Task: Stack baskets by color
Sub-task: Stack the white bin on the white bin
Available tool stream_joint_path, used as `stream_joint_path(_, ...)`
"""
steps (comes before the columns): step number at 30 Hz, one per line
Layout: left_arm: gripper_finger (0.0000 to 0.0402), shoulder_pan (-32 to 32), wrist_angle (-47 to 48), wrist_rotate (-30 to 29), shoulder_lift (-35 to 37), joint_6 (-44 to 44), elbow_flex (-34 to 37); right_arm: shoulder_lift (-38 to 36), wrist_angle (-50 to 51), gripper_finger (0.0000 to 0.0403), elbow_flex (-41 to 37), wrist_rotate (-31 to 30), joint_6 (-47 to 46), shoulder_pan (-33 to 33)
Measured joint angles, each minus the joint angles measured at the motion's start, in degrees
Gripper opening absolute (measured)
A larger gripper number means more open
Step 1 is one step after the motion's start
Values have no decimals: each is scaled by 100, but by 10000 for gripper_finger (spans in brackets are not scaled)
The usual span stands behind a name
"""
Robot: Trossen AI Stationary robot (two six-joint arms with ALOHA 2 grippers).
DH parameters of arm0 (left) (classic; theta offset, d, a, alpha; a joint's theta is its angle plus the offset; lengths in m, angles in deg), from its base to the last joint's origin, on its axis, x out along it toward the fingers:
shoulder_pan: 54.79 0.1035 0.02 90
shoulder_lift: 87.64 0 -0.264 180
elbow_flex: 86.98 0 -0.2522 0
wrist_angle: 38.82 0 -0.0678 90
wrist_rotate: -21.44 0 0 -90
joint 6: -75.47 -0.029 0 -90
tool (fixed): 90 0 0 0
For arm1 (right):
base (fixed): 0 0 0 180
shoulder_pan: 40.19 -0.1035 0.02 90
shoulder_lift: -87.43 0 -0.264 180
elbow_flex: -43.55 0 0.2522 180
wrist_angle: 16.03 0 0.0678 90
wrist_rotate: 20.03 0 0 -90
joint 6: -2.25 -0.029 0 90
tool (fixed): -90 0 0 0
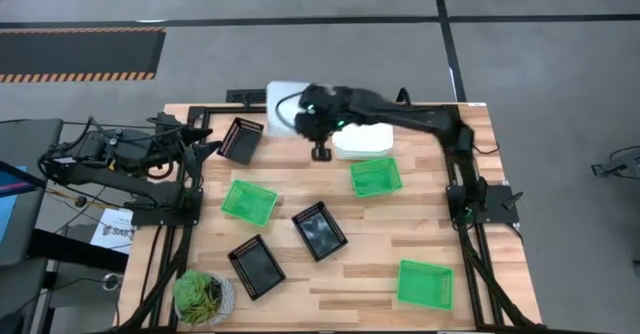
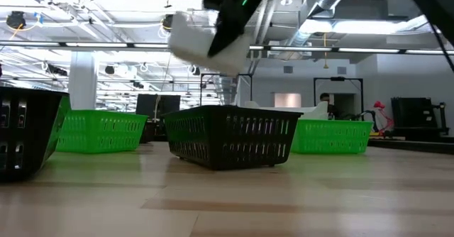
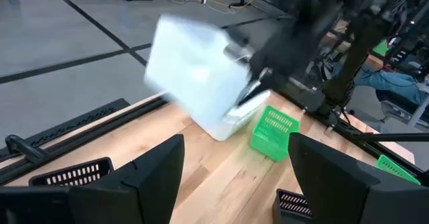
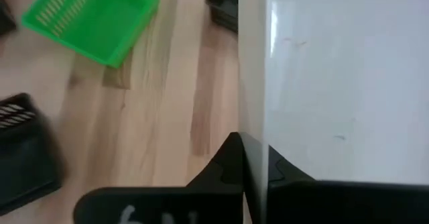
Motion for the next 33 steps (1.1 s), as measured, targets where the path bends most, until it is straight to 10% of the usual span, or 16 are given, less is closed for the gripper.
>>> stream_joint_path(13,256,-1,2,-25,0,-105,0,-1427,1730,10,-765,-23,-658,562)
stream_joint_path(22,256,-2,6,-26,0,-105,0,-2159,383,8,-3134,-25,-909,832)
stream_joint_path(33,256,-1,6,-24,0,-73,0,-2182,-218,9,-4250,-21,-632,885)
